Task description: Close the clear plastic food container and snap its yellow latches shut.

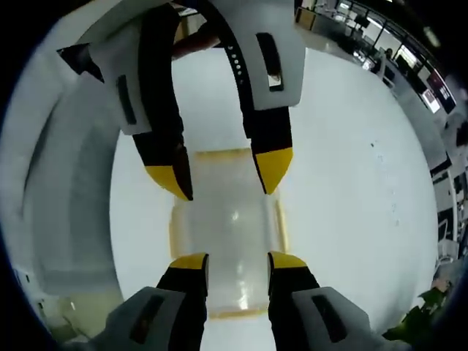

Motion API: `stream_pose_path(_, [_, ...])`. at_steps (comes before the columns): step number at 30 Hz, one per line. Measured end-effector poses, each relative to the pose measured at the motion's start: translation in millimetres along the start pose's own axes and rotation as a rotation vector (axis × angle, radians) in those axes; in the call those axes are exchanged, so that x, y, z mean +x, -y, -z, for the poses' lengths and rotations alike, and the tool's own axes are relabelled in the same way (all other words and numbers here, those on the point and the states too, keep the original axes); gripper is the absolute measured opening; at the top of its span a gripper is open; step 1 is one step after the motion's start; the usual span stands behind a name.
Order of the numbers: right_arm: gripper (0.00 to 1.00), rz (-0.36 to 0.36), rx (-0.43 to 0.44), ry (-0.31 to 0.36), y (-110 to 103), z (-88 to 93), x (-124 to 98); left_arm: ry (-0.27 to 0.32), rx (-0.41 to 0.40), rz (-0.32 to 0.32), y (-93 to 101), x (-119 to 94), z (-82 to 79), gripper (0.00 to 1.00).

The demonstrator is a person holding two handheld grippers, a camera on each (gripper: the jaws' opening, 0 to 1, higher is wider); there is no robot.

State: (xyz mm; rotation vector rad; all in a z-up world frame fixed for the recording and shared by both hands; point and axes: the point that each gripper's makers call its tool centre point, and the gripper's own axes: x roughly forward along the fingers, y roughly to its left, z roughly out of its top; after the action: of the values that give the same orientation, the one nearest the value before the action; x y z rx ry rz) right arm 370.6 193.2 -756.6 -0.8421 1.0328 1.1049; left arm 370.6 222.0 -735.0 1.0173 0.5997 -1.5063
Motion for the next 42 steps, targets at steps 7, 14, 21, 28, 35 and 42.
stream_pose_path(7, [0.31, -0.003, 0.007, 0.013, 3, -3.8, 1, 0.005, -0.017, 0.012, 7.4, 2, -0.1, 0.37])
stream_pose_path(14, [0.31, -0.004, 0.006, 0.013, 4, -5.0, 3, 0.008, -0.028, 0.011, 9.9, 3, 1.2, 0.38])
stream_pose_path(21, [0.31, -0.004, 0.009, 0.016, 5, -6.4, 4, 0.013, -0.036, 0.006, 11.3, 4, 1.5, 0.38])
stream_pose_path(28, [0.31, 0.000, 0.012, 0.020, 7, -6.0, 3, 0.025, -0.045, -0.001, 8.0, 5, -0.7, 0.38])
stream_pose_path(35, [0.31, 0.000, 0.019, 0.023, 7, -4.8, 2, 0.029, -0.049, -0.004, 6.4, 7, -1.9, 0.38])
stream_pose_path(42, [0.31, -0.003, 0.020, 0.024, 7, -3.7, 4, 0.029, -0.053, -0.001, 7.4, 10, -2.0, 0.38])
